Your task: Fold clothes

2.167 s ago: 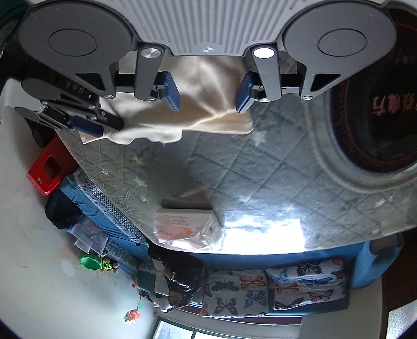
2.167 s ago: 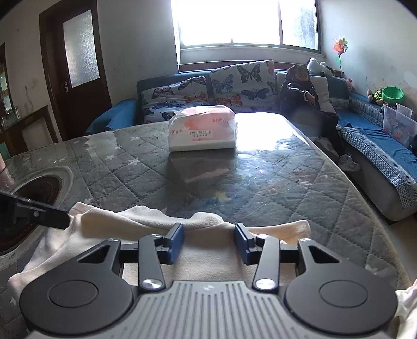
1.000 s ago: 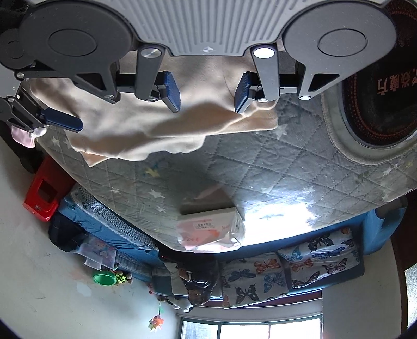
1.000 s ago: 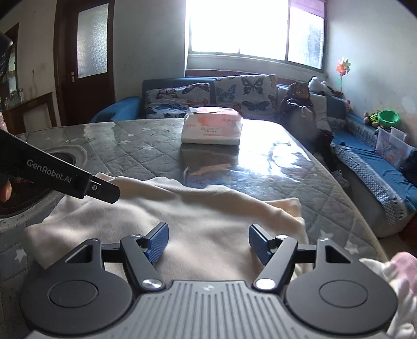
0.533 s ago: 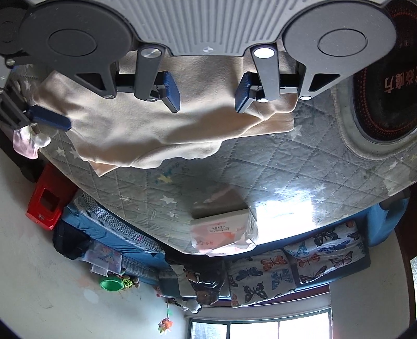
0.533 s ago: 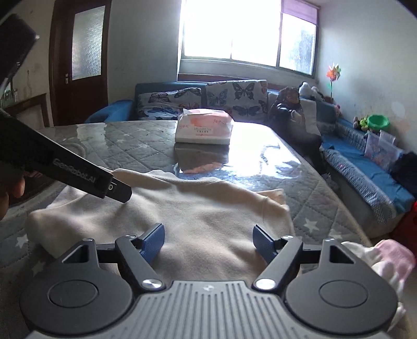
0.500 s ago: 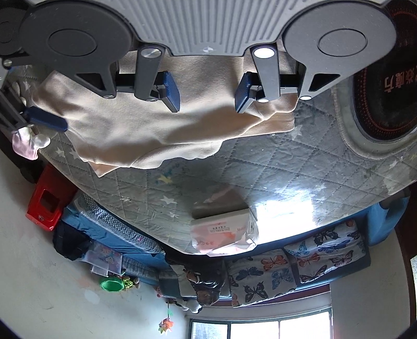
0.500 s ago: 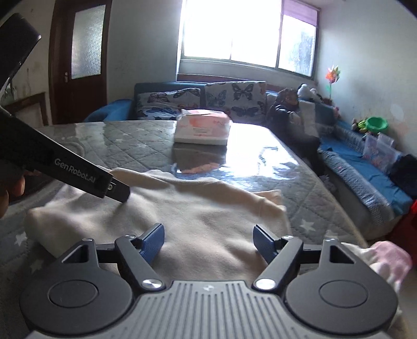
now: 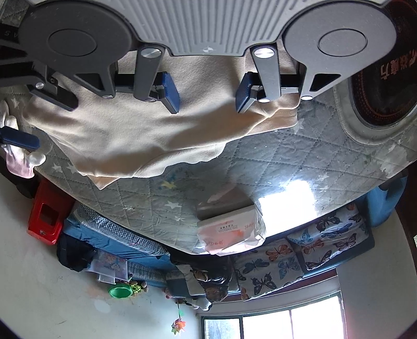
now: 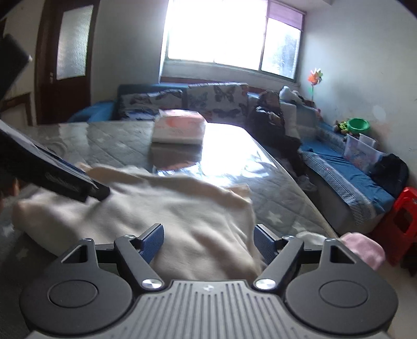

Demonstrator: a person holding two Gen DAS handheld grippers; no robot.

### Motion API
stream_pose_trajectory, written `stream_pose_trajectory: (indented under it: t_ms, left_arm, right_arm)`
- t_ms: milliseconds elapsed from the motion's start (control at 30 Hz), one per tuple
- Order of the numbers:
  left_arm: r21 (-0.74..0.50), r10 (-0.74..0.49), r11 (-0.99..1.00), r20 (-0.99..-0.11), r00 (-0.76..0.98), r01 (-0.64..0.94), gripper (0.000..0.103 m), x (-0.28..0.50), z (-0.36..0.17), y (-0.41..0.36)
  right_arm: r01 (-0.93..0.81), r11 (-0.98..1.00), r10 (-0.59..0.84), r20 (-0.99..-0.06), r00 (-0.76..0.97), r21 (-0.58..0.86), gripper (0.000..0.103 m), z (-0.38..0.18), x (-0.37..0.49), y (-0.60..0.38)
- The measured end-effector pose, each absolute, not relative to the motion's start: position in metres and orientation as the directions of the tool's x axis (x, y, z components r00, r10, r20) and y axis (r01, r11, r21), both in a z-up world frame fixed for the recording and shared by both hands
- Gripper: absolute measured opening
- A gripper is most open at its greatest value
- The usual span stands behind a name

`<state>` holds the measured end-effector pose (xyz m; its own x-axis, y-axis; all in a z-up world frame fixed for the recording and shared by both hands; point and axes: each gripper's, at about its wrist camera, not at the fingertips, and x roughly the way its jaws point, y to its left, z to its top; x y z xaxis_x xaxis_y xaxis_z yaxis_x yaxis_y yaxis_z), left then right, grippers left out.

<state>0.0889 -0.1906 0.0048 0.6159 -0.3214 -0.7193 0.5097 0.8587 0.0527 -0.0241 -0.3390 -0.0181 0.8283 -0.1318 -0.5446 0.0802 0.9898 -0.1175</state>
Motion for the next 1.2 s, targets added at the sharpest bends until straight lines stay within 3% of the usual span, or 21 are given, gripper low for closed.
stream_pose_trajectory:
  t_ms: [633, 833, 1200]
  left_arm:
    - [0.042, -0.3, 0.887, -0.705, 0.643, 0.46, 0.056, 0.046, 0.011, -0.14]
    - [0.032, -0.293, 0.899, -0.698, 0.653, 0.437, 0.062, 0.034, 0.01, -0.128]
    - [0.013, -0.279, 0.919, -0.687, 0.671, 0.395, 0.064, 0.03, 0.014, -0.115]
  right_arm:
    - [0.213, 0.969, -0.246, -0.543, 0.803, -0.124, 0.085, -0.021, -0.039, -0.371]
    - [0.165, 0.98, -0.199, -0.532, 0.823, -0.111, 0.092, -0.016, -0.045, -0.354]
    - [0.052, 0.99, -0.113, -0.516, 0.849, -0.132, 0.095, -0.003, -0.037, -0.317]
